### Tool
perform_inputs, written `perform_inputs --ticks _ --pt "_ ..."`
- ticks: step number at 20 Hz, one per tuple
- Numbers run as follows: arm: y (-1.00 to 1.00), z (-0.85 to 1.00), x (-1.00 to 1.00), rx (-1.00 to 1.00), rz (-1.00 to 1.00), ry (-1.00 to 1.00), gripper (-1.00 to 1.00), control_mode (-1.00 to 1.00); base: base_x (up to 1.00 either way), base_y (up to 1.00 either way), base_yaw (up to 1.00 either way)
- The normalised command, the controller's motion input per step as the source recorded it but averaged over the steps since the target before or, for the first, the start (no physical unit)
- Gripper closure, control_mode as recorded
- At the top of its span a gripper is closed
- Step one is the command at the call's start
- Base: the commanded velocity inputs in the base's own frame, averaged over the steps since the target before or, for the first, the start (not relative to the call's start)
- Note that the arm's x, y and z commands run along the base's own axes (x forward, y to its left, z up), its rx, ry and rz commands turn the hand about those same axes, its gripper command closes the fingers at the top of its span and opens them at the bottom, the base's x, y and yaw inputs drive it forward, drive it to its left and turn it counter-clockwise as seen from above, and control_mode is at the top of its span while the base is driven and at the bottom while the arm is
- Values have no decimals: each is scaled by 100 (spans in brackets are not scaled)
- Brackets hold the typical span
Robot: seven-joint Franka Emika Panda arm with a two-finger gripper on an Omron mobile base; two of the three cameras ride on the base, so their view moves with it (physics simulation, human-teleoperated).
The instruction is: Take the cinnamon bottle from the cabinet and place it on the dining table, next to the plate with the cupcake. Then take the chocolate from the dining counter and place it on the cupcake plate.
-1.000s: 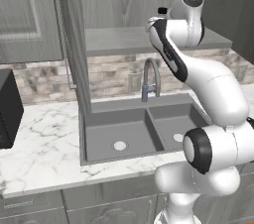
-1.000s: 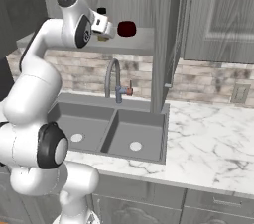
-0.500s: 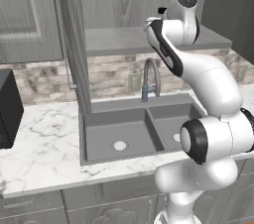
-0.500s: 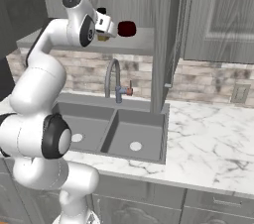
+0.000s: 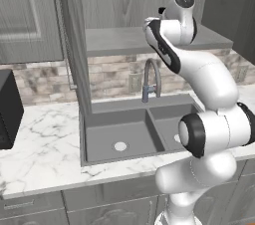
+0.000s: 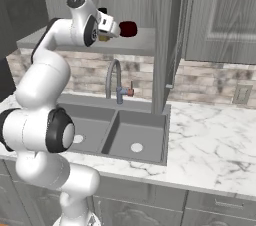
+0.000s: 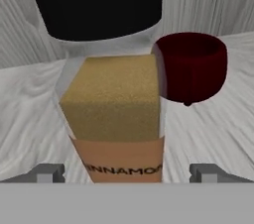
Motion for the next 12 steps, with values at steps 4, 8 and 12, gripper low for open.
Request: perform_inputs --ticks 4,8,12 --pt "0 -1 12 0 0 0 -100 -100 0 0 0" --pt "0 0 15 0 -2 0 -100 -100 0 0 0" --pt "0 -2 4 0 -2 0 -100 -100 0 0 0"
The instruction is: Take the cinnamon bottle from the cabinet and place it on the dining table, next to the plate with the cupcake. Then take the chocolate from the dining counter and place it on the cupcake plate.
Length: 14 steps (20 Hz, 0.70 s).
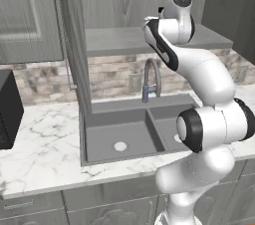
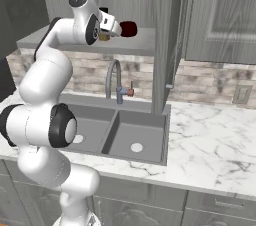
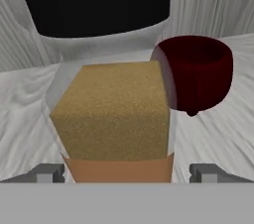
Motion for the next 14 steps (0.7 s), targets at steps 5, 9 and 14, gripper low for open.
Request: perform_inputs --ticks 5,9,14 --pt "0 0 0 0 0 -4 100 -100 0 0 0" --pt "1 -1 -16 -4 0 -15 100 -100 0 0 0" --pt "17 0 -44 -1 0 -11 100 -100 0 0 0"
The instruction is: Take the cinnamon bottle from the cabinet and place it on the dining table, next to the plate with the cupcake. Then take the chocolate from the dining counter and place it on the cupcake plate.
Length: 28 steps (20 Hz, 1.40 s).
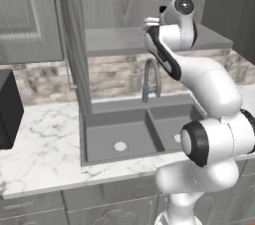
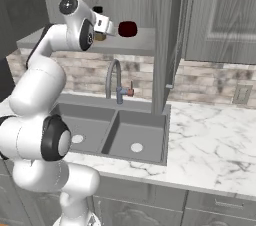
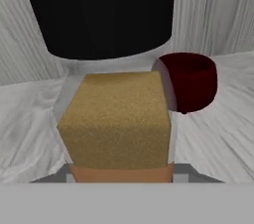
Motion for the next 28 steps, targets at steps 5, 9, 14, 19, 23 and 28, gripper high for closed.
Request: perform_inputs --ticks 5,9,14,19,23,28 --pt "7 4 -75 1 5 -12 100 -100 0 0 0" --pt "1 19 -75 6 14 -1 100 -100 0 0 0" --pt "3 6 -86 3 24 0 100 -100 0 0 0" --pt "10 1 -87 0 12 1 100 -100 0 0 0" --pt "11 0 -77 0 2 3 100 -100 0 0 0" --pt "4 0 -73 0 4 3 100 -100 0 0 0"
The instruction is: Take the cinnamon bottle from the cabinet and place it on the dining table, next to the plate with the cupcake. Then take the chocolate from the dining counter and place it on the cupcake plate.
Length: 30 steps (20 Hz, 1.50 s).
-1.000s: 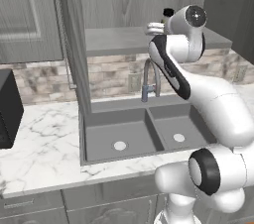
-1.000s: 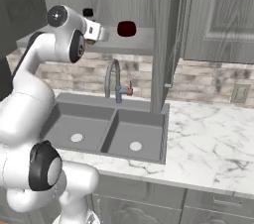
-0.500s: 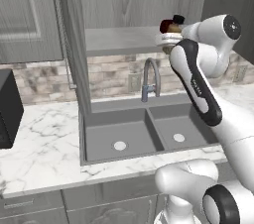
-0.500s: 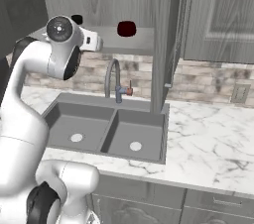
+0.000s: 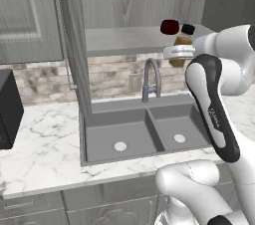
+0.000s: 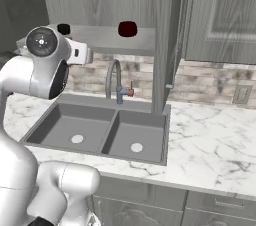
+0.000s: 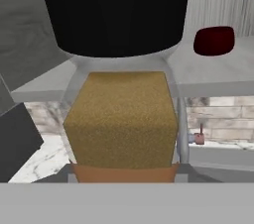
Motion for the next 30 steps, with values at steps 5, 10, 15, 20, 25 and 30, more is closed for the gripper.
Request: perform_inputs --ticks 5,10,15,20,25,30 --pt "5 0 -73 -3 2 0 100 -100 0 0 0" --pt "0 -2 -30 0 0 9 100 -100 0 0 0" --pt "0 0 0 0 0 0 100 100 0 0 0" --pt "0 0 0 0 0 0 100 100 -50 6 0" --pt "0 0 0 0 0 0 100 100 -75 12 1" --pt "0 0 0 0 0 0 100 100 -33 1 80"
